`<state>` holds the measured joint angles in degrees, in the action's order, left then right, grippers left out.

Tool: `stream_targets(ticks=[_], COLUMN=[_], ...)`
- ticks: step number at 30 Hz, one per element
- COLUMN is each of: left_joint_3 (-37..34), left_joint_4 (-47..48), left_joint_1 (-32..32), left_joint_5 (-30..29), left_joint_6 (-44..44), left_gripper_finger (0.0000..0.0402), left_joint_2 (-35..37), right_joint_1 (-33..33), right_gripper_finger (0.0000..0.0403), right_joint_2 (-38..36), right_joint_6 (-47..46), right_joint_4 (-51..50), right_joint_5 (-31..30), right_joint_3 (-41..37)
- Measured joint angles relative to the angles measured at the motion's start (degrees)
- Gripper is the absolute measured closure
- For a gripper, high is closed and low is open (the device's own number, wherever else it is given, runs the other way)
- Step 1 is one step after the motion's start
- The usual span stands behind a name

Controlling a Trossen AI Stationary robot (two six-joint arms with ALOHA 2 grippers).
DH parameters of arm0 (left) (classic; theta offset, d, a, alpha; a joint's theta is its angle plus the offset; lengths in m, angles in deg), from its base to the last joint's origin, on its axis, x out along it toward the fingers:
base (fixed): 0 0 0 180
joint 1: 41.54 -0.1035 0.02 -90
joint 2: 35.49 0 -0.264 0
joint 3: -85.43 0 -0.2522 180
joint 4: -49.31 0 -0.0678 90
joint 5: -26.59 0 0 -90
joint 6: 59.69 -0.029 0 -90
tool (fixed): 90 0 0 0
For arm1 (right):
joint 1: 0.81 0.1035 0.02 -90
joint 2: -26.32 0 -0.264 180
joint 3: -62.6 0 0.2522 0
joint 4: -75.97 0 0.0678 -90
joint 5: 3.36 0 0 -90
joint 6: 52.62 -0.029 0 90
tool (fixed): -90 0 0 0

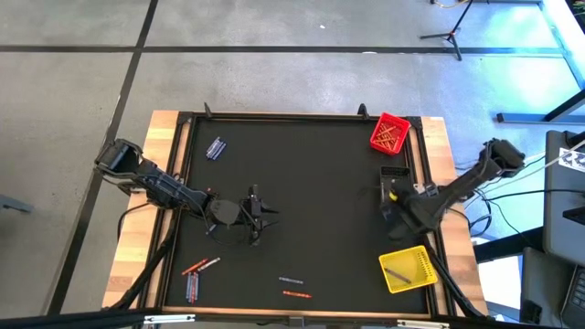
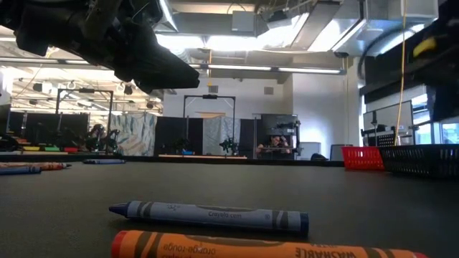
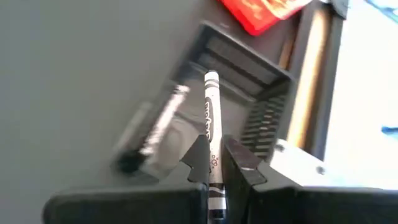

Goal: Sort crayons
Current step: Put the black crayon into the black bin, then put the blue crayon into the yellow bin

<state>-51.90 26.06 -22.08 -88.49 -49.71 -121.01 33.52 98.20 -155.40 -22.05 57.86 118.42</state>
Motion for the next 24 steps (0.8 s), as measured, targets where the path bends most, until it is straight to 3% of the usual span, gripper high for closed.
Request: stream_targets(ticks=[14,20,24], left_joint_3=[0.0,0.0,0.0], left_joint_4=[0.0,0.1,0.1], left_joint_1=[-0.1,0.1,0.1], left_joint_5=[0.1,2.2,3.8], left_joint_6=[0.1,0.2,0.1], left_gripper_finger=[0.0276,0.0276,0.0276], left_joint_2=[0.0,0.0,0.0], right_joint_1=[-17.9,-20.6,-20.1], right_gripper_finger=[0.0379,0.0305,0.0253], right_joint_2=[0.0,0.0,0.0], right_joint_6=[19.3,26.1,28.8], right_joint_4=[8.7,12.1,10.0], right_joint_5=[0.5,1.3,1.8], right_joint_3=[-2.2,-3.8,-0.9])
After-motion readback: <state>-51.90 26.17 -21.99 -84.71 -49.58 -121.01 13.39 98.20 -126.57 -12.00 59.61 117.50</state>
